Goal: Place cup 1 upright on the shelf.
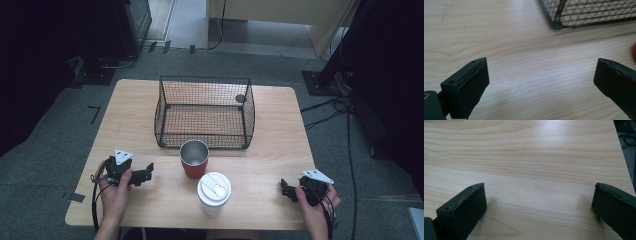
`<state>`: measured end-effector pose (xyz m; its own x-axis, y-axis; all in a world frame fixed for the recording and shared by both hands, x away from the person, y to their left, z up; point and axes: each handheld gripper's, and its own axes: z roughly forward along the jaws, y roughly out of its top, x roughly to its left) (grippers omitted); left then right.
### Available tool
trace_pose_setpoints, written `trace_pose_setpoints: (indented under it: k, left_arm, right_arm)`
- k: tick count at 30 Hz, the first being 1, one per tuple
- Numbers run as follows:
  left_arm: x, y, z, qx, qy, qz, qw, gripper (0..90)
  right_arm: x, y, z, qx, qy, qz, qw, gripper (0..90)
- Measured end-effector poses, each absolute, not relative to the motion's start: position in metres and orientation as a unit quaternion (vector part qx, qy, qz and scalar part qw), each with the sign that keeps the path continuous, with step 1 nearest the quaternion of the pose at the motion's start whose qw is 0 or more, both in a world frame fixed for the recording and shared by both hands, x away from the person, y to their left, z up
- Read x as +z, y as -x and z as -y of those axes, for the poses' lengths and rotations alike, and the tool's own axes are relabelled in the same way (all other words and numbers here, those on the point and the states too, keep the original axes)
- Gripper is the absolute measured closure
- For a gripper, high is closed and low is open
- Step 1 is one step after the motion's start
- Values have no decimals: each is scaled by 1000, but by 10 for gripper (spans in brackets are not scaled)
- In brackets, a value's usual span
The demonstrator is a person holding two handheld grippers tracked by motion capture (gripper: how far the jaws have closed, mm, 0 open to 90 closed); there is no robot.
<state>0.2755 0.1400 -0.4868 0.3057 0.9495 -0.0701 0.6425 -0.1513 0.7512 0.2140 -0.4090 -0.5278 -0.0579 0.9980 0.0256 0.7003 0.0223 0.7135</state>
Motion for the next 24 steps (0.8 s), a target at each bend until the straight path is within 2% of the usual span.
trace_pose_setpoints:
  k: [10, 24]
  left_arm:
    - [-468, -272, -104, 197, -745, -506, 388, 0]
    - [-450, -261, -74, 171, -762, -449, 434, 0]
  right_arm:
    - [-528, -214, 409, 290, -636, -667, 257, 0]
    - [-528, -214, 409, 290, -637, -667, 257, 0]
